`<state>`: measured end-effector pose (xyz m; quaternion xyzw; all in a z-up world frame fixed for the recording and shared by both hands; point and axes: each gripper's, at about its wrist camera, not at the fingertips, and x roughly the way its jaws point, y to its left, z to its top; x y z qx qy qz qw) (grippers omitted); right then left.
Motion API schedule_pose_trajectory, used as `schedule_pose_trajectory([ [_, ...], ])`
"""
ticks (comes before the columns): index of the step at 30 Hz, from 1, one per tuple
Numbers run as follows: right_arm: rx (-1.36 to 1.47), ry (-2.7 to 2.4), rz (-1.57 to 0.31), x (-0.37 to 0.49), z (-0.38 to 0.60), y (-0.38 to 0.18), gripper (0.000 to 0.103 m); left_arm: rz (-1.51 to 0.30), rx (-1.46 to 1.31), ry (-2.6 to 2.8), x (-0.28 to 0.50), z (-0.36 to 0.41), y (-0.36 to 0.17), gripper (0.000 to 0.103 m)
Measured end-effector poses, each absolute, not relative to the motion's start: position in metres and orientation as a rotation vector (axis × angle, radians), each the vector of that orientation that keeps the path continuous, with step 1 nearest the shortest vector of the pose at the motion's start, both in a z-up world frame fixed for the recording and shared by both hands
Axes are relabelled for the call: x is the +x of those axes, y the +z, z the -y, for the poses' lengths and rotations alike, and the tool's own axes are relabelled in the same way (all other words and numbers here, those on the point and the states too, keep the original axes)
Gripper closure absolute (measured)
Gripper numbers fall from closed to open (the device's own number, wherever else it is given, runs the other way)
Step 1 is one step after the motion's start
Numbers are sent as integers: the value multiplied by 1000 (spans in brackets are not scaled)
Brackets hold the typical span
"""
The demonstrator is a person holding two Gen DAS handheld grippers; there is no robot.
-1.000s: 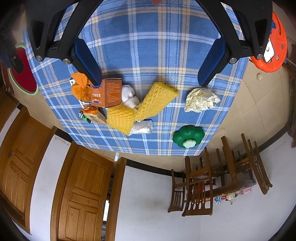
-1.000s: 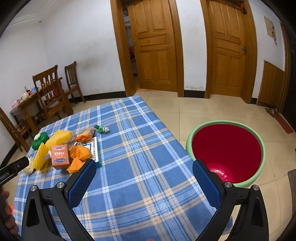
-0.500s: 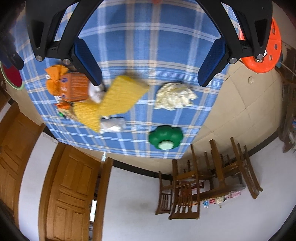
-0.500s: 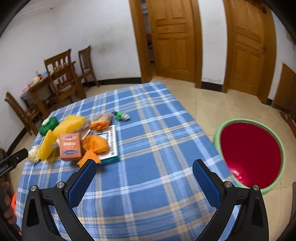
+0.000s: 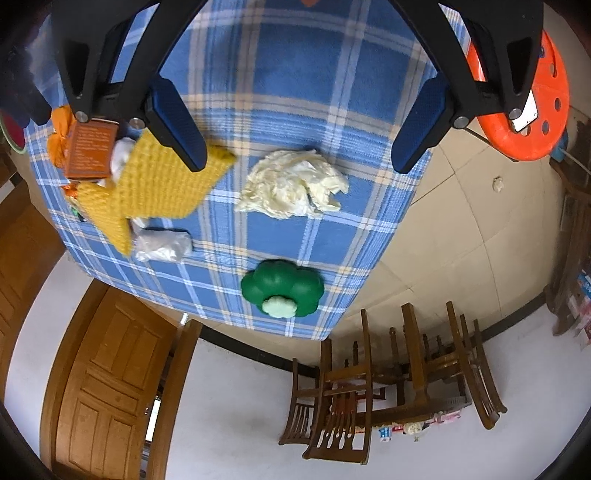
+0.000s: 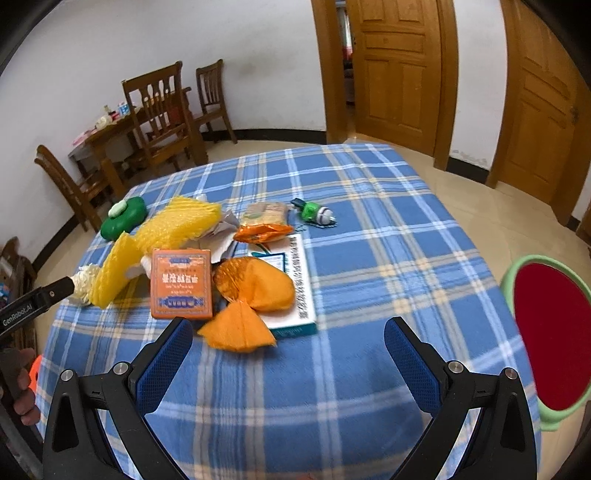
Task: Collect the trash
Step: 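Grasp the orange mesh fruit net with the right gripper while the left grasps the crumpled white tissue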
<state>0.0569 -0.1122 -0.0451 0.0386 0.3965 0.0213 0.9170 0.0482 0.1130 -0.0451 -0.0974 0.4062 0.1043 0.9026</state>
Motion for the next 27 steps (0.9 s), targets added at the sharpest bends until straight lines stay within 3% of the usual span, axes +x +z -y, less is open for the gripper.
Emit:
schedule_pose_trajectory([
  [5, 84, 77, -833, 71, 106, -51, 22, -875, -212, 188, 60, -119, -59, 16],
  [8, 84, 100, -843, 77, 103, -54, 35, -892, -228, 170, 66, -120, -66, 31],
  [10, 91, 110, -842, 77, 103, -54, 48, -898, -240, 157, 69, -121, -70, 47],
  [11, 91, 115, -843, 78, 102, -54, 56, -901, -248, 149, 70, -121, -72, 50],
  [16, 91, 142, -846, 79, 101, -56, 68, -885, -251, 120, 69, -118, -70, 74],
  [22, 119, 162, -826, 74, 105, -53, 79, -863, -273, 75, 59, -115, -60, 75],
  [23, 118, 162, -819, 72, 105, -51, 87, -860, -275, 71, 57, -114, -57, 75],
  [27, 140, 161, -788, 62, 112, -41, 87, -832, -274, 44, 48, -106, -44, 75],
])
